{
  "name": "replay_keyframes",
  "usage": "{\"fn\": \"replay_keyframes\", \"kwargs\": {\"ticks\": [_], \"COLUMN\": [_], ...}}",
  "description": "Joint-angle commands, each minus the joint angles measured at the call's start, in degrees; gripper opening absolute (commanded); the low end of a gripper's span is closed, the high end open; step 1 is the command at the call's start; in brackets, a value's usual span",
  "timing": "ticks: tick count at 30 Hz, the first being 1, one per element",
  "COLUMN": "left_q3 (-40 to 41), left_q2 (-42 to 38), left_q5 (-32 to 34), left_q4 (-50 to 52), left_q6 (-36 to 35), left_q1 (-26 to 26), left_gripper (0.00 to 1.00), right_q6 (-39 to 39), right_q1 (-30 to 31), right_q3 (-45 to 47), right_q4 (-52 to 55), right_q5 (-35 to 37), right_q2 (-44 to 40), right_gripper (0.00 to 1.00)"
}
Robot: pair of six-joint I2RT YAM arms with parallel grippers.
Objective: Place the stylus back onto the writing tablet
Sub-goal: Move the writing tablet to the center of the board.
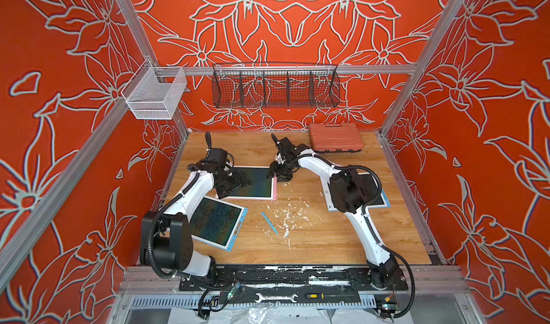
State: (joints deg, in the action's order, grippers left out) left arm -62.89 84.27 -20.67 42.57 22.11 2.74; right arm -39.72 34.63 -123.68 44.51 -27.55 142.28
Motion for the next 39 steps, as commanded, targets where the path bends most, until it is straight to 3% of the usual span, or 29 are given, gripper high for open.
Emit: {"fn": "replay_keyframes", "kwargs": {"ticks": [1, 10, 22, 31, 39], "left_q3": [0.3, -0.5, -1.2, 3.8, 6.6], "left_q2": [-1.2, 0.0, 3.5, 2.7, 0.9], "left_q5": [-0.7, -1.4, -1.8, 3.9, 6.1], "left_q4": [1.6, 1.6, 2.0, -0.2, -1.2], "left_q6": [-0.2, -0.7, -1.8, 5.2, 14.9], "left_q1": [0.4, 0.4, 0.9, 9.2, 17.9], "left_gripper": [0.97, 0.97, 0.97, 0.97, 0.97], "right_q6": [-0.4, 0.0, 3.2, 8.2, 14.6], "right_q1": [1.0, 1.3, 1.4, 0.4, -5.0], "right_q3": [-0.8, -2.3, -5.7, 0.1, 12.7], "right_q4": [3.4, 3.9, 7.4, 9.7, 12.5], "right_q5": [1.3, 2.6, 7.2, 8.8, 7.6], "right_q2": [5.5, 5.0, -0.6, -9.0, -21.2], "right_gripper": [0.60, 0.60, 0.71, 0.73, 0.74]}}
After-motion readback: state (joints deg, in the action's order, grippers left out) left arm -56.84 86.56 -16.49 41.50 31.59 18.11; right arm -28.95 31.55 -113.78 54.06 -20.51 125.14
